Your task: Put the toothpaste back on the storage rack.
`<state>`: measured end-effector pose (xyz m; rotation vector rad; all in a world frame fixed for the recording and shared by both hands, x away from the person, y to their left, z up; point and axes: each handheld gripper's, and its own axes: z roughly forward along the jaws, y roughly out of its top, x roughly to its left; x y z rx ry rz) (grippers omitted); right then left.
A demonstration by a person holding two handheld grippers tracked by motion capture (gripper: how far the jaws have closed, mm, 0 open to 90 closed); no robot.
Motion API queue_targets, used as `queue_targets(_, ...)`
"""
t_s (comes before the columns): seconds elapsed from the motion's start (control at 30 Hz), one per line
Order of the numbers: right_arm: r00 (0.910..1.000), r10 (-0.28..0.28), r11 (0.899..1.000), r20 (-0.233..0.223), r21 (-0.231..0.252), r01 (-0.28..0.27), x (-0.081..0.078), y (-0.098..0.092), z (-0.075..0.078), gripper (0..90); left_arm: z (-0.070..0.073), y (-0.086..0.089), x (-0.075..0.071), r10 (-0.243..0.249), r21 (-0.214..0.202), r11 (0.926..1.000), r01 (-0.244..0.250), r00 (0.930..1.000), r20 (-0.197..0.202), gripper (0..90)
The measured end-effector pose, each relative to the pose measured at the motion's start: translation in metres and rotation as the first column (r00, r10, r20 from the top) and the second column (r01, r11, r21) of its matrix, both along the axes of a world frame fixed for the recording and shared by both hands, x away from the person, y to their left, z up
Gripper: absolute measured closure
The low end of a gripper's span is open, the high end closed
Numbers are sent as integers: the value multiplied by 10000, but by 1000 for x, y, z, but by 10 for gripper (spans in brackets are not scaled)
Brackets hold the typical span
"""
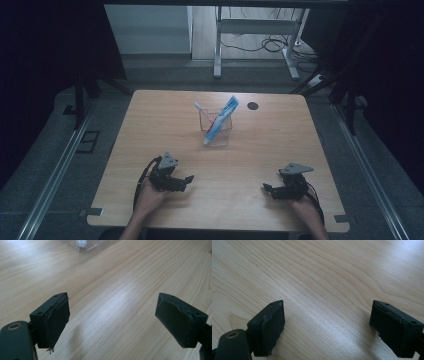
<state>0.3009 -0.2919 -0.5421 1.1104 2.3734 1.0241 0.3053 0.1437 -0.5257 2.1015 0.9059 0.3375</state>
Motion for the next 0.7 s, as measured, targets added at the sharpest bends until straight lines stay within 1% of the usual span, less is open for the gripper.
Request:
queue_targets(0.17, 10000, 9, 10000, 13, -1, -9, 0, 0, 0, 126, -8, -1, -2, -29, 205, 9998, 33, 9997, -234, 126)
queue_targets(0.33, 10000, 2, 10000, 4, 1, -2, 0, 0, 0, 126, -17, -6, -1, -117, 598, 9981, 150, 9985, -544, 126)
queue_targets(0.37, 10000, 2, 10000, 6, 0, -2, 0, 0, 0, 126, -18, -8, -1, -132, 777, 9968, 181, 9979, -630, 126)
queue_targets(0.4, 10000, 2, 10000, 4, 1, -2, 0, 0, 0, 126, -18, -9, -1, -123, 934, 9955, 177, 9983, -575, 125)
queue_targets(0.47, 10000, 2, 10000, 5, 2, -2, 0, 0, 0, 126, -18, -12, -2, -97, 1116, 9936, 152, 9987, -495, 126)
queue_targets(0.63, 10000, 1, 10000, 6, 2, -1, 0, 0, 0, 126, -18, -12, -2, -26, 1122, 9937, 83, 9987, -506, 127)
queue_targets(0.7, 10000, 4, 10000, 5, 2, -4, 0, 0, 0, 126, -18, -13, -3, 236, 1130, 9934, -175, 9983, -529, 127)
